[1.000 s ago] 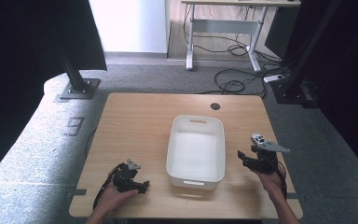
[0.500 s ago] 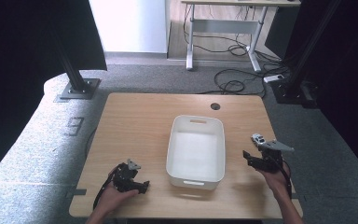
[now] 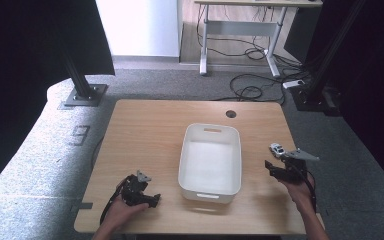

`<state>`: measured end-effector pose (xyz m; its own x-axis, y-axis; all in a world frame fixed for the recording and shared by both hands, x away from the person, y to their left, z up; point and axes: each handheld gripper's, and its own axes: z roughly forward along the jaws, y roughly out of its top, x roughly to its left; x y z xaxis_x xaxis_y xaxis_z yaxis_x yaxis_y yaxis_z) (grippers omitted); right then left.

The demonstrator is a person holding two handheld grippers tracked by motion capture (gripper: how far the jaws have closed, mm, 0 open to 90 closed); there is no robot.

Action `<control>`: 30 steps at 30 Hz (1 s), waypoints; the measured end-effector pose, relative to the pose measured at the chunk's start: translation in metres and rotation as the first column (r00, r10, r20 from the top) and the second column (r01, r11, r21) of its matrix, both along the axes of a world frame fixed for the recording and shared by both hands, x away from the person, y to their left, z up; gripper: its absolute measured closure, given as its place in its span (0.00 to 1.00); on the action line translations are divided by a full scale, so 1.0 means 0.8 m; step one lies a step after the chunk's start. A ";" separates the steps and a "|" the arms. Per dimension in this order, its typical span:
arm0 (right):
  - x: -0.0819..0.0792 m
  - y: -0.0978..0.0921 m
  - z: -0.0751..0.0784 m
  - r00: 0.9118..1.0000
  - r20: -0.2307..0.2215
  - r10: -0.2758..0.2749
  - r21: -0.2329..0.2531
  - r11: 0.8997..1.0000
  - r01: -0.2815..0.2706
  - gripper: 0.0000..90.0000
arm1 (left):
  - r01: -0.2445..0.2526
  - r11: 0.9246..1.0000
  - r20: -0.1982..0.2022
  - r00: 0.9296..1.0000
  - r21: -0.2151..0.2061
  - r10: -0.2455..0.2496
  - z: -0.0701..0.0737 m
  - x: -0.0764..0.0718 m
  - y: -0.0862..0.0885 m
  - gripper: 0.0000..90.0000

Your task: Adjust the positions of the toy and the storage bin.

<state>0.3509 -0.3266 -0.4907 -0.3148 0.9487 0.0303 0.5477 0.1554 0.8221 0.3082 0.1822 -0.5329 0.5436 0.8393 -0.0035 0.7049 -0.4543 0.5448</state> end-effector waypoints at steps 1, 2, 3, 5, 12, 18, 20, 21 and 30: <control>0.000 0.000 0.000 1.000 0.000 0.000 0.000 1.000 0.000 0.31 | 0.000 1.000 0.000 1.000 0.000 0.000 0.000 0.000 0.000 0.14; 0.001 -0.002 0.000 1.000 -0.002 -0.004 -0.006 1.000 0.004 0.31 | 0.000 1.000 0.000 1.000 0.000 0.000 0.000 0.000 0.000 0.14; 0.001 -0.002 0.000 1.000 -0.002 -0.004 -0.006 1.000 0.004 0.31 | 0.000 1.000 0.000 1.000 0.000 0.000 0.000 0.000 0.000 0.14; 0.001 -0.004 -0.001 1.000 -0.002 -0.007 -0.008 1.000 0.007 0.31 | 0.000 1.000 0.000 1.000 0.000 0.000 0.000 0.000 0.000 0.14; 0.002 -0.010 -0.001 1.000 -0.002 -0.019 -0.012 1.000 0.019 0.33 | 0.000 1.000 0.001 1.000 0.000 0.000 0.000 0.000 0.000 0.14; 0.003 -0.015 -0.001 1.000 -0.001 -0.027 -0.012 1.000 0.027 0.33 | 0.001 1.000 0.001 1.000 0.000 -0.001 0.000 0.000 0.000 0.14; 0.004 -0.016 -0.001 1.000 0.000 -0.029 -0.012 0.999 0.029 0.34 | 0.001 1.000 0.001 1.000 0.000 -0.001 0.000 0.000 0.000 0.14; 0.004 -0.016 -0.001 1.000 0.000 -0.029 -0.012 0.999 0.029 0.34 | 0.001 1.000 0.001 1.000 0.000 -0.001 0.000 0.000 0.000 0.14; 0.008 -0.020 -0.002 0.999 -0.004 -0.034 -0.023 0.999 0.033 0.34 | 0.006 1.000 0.001 1.000 0.000 -0.006 0.000 -0.001 -0.002 0.14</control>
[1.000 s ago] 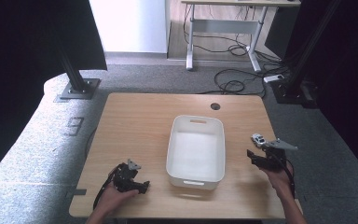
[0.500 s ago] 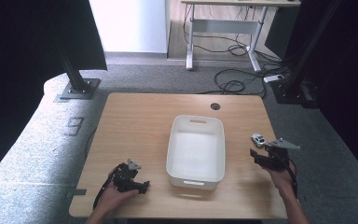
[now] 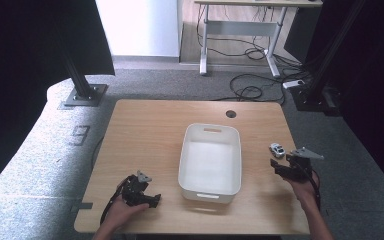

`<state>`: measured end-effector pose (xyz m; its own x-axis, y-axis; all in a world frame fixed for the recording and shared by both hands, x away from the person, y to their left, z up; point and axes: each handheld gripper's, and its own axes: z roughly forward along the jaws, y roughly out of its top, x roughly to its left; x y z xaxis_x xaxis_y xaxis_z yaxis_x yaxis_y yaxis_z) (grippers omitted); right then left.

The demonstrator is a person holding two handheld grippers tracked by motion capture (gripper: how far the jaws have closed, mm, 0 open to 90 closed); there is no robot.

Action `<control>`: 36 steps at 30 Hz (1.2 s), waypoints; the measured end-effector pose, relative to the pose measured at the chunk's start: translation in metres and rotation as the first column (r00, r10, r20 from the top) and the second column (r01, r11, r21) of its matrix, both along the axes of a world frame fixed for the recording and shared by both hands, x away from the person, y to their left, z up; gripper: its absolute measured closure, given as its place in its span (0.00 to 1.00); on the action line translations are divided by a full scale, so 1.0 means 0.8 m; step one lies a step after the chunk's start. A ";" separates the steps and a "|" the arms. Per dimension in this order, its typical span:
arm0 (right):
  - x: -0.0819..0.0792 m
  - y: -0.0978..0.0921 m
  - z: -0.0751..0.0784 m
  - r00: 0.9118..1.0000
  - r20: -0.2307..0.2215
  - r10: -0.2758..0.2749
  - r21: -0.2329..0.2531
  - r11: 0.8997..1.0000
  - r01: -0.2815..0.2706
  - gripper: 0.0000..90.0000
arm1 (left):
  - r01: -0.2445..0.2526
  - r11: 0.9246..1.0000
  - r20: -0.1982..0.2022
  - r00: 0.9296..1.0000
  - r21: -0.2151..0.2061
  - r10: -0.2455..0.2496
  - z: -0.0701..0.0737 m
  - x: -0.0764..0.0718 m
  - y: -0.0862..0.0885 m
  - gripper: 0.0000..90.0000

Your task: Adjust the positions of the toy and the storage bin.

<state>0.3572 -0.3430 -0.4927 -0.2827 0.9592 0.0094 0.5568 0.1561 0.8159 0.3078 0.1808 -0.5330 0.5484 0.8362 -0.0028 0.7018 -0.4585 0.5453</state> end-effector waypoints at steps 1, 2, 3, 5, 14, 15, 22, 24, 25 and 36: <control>0.001 -0.001 0.000 1.000 0.000 -0.001 -0.001 1.000 0.001 0.34 | 0.000 1.000 0.000 1.000 0.000 0.000 0.000 0.000 0.000 0.14; 0.001 -0.002 0.000 1.000 0.001 -0.004 -0.002 1.000 0.004 0.34 | 0.000 1.000 0.000 1.000 0.000 0.000 0.000 0.000 0.000 0.14; 0.002 -0.003 0.000 1.000 0.003 -0.006 -0.003 1.000 0.006 0.34 | 0.000 1.000 0.000 1.000 0.000 0.000 0.000 0.000 0.000 0.14; 0.003 -0.005 0.000 1.000 0.006 -0.012 0.000 1.000 0.012 0.34 | 0.001 1.000 0.000 1.000 0.000 -0.001 0.000 0.000 0.000 0.14; 0.007 -0.021 0.002 0.999 0.016 -0.049 0.012 0.999 0.049 0.34 | 0.001 1.000 0.000 1.000 -0.002 -0.001 0.000 0.000 0.000 0.14; 0.008 -0.023 0.002 0.999 0.014 -0.050 0.011 0.999 0.050 0.34 | 0.000 1.000 0.000 1.000 -0.002 0.000 0.000 0.000 0.000 0.14; 0.015 -0.025 -0.001 0.998 0.008 -0.055 0.004 0.998 0.055 0.34 | 0.001 1.000 0.000 1.000 -0.003 -0.001 0.000 0.000 0.000 0.14; 0.017 -0.024 -0.001 0.999 0.005 -0.052 -0.002 0.999 0.052 0.34 | 0.000 1.000 0.001 1.000 -0.003 0.000 0.000 0.000 0.000 0.14; 0.017 -0.024 -0.001 0.999 0.005 -0.052 -0.002 0.999 0.052 0.34 | 0.000 1.000 0.001 1.000 -0.003 0.000 0.000 0.000 0.000 0.14; 0.032 -0.020 -0.013 0.999 -0.026 -0.045 -0.012 0.999 0.044 0.33 | 0.002 1.000 0.003 1.000 -0.004 -0.002 -0.001 0.000 0.000 0.13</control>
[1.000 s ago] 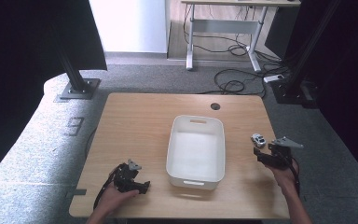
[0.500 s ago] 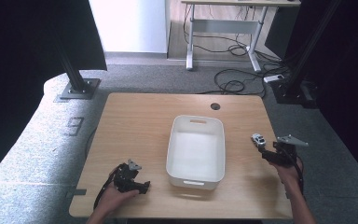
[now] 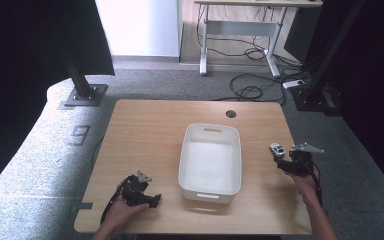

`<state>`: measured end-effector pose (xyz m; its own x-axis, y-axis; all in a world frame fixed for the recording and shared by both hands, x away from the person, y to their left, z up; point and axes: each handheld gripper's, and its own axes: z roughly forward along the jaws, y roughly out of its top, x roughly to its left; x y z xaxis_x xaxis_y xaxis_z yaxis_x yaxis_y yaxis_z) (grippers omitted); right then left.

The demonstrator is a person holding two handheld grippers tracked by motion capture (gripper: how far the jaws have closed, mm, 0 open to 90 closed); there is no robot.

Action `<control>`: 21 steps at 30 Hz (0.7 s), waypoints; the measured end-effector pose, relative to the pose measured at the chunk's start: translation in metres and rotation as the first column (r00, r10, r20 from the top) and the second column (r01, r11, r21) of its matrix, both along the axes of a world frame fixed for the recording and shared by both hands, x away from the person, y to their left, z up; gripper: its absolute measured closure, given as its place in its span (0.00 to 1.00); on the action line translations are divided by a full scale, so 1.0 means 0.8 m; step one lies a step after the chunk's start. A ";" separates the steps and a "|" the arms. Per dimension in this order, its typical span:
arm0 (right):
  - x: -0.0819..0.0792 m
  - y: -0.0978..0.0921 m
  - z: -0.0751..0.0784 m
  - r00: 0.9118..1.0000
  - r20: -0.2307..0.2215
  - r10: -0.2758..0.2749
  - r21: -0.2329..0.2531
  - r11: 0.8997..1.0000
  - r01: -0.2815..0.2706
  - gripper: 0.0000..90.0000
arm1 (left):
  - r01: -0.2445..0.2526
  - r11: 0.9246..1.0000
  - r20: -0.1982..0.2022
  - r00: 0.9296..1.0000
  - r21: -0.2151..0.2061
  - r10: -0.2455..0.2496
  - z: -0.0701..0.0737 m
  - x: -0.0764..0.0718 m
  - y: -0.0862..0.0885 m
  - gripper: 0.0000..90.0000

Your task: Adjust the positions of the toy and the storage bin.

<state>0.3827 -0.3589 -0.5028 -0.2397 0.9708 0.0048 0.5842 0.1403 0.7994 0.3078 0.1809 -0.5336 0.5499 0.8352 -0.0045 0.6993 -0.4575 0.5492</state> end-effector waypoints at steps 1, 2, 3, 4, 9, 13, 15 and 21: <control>0.000 0.000 0.000 1.000 0.000 0.000 0.000 1.000 0.000 0.33 | 0.000 1.000 0.000 1.000 0.000 0.000 0.000 0.000 0.000 0.13; 0.003 0.000 -0.002 1.000 -0.009 -0.002 0.013 1.000 0.002 0.33 | 0.001 1.000 0.001 1.000 0.000 -0.001 0.000 0.000 0.000 0.13; 0.003 0.000 -0.002 1.000 -0.009 -0.002 0.013 1.000 0.002 0.33 | 0.001 1.000 0.001 1.000 0.000 -0.001 0.000 0.000 0.000 0.13; 0.005 -0.001 -0.004 1.000 -0.021 -0.001 0.017 1.000 0.001 0.33 | 0.002 1.000 0.001 1.000 -0.001 -0.002 0.000 0.000 0.000 0.13; 0.010 -0.004 -0.007 1.000 -0.022 -0.012 0.007 1.000 0.012 0.33 | 0.002 1.000 0.000 1.000 0.000 -0.002 0.000 0.000 0.000 0.13; 0.015 -0.003 -0.008 0.999 -0.034 -0.027 -0.019 0.999 0.026 0.33 | 0.002 1.000 0.001 1.000 0.000 -0.002 0.000 0.000 0.000 0.13; 0.019 -0.001 -0.008 0.999 -0.035 -0.035 -0.030 0.999 0.034 0.32 | 0.002 1.000 0.001 1.000 0.000 -0.002 0.000 0.000 0.000 0.13; 0.028 0.004 -0.006 0.999 -0.040 -0.032 -0.031 0.999 0.031 0.32 | 0.003 1.000 0.003 1.000 -0.002 -0.003 0.000 0.000 0.000 0.13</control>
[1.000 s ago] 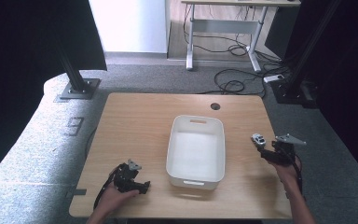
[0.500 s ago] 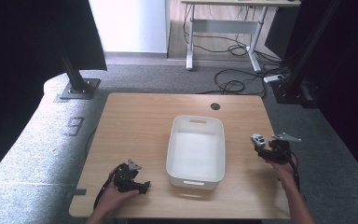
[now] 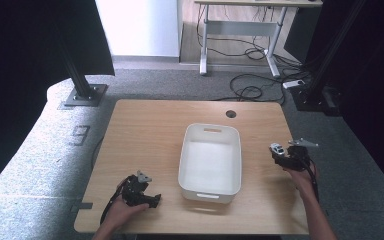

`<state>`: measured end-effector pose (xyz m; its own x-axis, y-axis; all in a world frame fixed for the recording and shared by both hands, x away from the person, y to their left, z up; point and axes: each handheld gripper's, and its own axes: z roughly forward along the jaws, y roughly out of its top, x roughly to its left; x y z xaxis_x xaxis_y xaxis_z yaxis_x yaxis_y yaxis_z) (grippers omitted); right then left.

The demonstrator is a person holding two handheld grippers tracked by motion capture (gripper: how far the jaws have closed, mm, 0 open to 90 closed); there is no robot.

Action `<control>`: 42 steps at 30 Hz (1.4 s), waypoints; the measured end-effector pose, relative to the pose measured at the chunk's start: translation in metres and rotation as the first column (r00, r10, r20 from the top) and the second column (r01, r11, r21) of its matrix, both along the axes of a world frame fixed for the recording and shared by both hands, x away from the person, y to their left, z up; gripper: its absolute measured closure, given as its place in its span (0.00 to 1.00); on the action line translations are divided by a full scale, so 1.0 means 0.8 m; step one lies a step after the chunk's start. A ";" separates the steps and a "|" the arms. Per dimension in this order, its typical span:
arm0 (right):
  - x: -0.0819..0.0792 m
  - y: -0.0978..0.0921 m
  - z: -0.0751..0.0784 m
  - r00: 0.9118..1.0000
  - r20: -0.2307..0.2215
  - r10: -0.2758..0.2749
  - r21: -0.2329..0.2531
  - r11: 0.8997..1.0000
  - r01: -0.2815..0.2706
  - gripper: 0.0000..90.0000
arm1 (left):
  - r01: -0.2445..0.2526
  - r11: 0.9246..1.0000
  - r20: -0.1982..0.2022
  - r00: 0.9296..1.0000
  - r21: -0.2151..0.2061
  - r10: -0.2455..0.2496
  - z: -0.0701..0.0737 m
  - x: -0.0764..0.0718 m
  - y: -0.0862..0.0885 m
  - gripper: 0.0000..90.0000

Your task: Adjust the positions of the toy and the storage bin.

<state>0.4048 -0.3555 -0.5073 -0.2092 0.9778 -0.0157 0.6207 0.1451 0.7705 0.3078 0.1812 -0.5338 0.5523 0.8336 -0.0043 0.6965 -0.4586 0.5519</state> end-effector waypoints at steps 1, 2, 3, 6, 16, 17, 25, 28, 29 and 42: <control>0.002 0.001 0.000 1.000 0.010 0.004 0.000 1.000 -0.004 0.31 | 0.000 1.000 0.001 1.000 0.000 0.000 0.000 0.000 0.000 0.13; 0.002 0.001 0.000 1.000 0.012 0.004 -0.001 1.000 -0.004 0.31 | -0.001 1.000 0.001 1.000 0.000 0.001 0.000 0.000 0.000 0.13; 0.002 0.001 0.000 1.000 0.012 0.004 -0.001 1.000 -0.004 0.31 | -0.001 1.000 0.001 1.000 0.000 0.001 0.000 0.000 0.000 0.13; 0.005 -0.002 -0.002 1.000 0.020 -0.008 0.007 1.000 0.008 0.30 | -0.002 1.000 0.002 1.000 -0.002 0.002 0.000 -0.001 0.000 0.13; 0.010 -0.014 -0.003 0.999 0.015 -0.029 0.054 0.998 0.028 0.31 | 0.000 1.000 0.003 1.000 -0.002 0.000 0.000 0.000 0.000 0.13; 0.011 -0.014 -0.003 1.000 0.015 -0.028 0.053 0.998 0.027 0.31 | 0.000 1.000 0.003 1.000 -0.002 0.000 0.000 0.000 0.000 0.13; 0.015 -0.008 0.001 1.000 0.011 0.006 0.021 1.000 -0.007 0.29 | -0.002 1.000 0.004 1.000 -0.002 0.002 0.000 -0.001 0.000 0.13; 0.017 -0.004 0.002 1.000 0.015 0.012 0.016 1.000 -0.012 0.29 | -0.003 1.000 0.004 1.000 -0.002 0.003 0.000 -0.001 0.000 0.13; 0.019 -0.002 0.003 1.000 0.016 0.017 0.018 1.000 -0.017 0.29 | -0.002 1.000 0.004 1.000 -0.002 0.002 0.000 -0.001 0.000 0.13; 0.035 -0.010 -0.008 1.000 0.006 0.010 0.055 0.998 -0.010 0.31 | 0.000 1.000 0.005 1.000 -0.004 0.000 -0.001 -0.001 0.001 0.13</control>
<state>0.4326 -0.3636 -0.5136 -0.2188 0.9751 0.0374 0.6153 0.1081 0.7809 0.3072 0.1816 -0.5343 0.5527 0.8334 -0.0048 0.6936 -0.4569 0.5569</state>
